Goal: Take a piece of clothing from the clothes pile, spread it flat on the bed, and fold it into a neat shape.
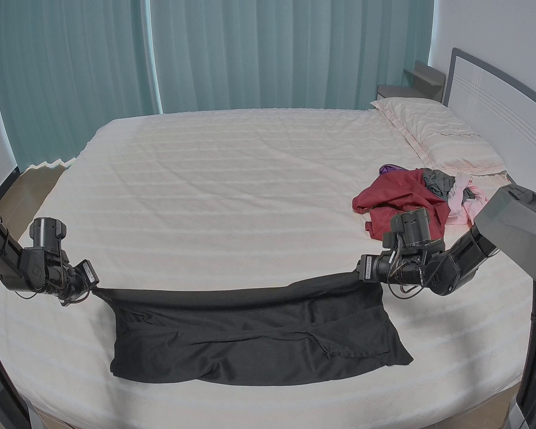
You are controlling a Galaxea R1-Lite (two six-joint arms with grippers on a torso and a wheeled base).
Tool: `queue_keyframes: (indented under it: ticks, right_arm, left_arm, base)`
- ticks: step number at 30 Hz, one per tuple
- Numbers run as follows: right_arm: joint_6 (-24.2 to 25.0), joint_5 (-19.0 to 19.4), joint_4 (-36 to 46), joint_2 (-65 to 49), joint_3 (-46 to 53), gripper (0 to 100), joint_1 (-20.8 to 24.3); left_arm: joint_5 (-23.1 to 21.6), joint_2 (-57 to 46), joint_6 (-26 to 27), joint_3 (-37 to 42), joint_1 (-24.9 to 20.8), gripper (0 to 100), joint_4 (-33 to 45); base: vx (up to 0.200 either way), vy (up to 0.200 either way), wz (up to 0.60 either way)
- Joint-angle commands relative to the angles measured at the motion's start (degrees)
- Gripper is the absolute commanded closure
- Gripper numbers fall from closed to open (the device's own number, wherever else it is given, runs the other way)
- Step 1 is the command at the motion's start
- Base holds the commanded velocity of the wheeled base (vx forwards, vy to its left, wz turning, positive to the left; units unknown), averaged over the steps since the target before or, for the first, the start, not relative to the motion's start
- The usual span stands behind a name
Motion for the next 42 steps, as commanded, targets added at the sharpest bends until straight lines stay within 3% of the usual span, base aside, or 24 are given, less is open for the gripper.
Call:
queue_keyframes:
  ticks: [1,12,32,33,38,42]
  right_arm:
    - [0.0,0.2,-0.6,-2.3,4.7,100,1.3]
    - [-0.2,-0.1,-0.6,-2.3,11.6,100,1.5]
    - [0.6,0.2,-0.7,-0.5,15.0,100,1.5]
    - [0.7,0.2,-0.7,-0.6,15.0,0,1.5]
    - [1.3,0.2,-2.1,-2.6,16.1,0,1.0]
    - [5.1,-0.1,-3.8,-5.3,17.6,0,0.8]
  left_arm:
    - [0.0,0.0,0.7,2.6,0.0,100,-0.2]
    - [0.0,0.0,5.2,7.5,0.0,100,-0.2]
    - [0.0,2.9,5.8,10.7,-0.1,100,0.1]
    - [0.0,2.9,5.8,10.7,-0.1,0,0.1]
    - [0.1,2.3,5.5,11.1,0.1,0,0.3]
    - [-0.1,-0.1,5.3,12.0,1.8,0,0.3]
  base:
    - [0.000,0.000,0.00]
    - [0.000,0.000,0.00]
    - [0.000,0.000,0.00]
    - [0.000,0.000,0.00]
    - [0.000,0.000,0.00]
    - [0.000,0.000,0.00]
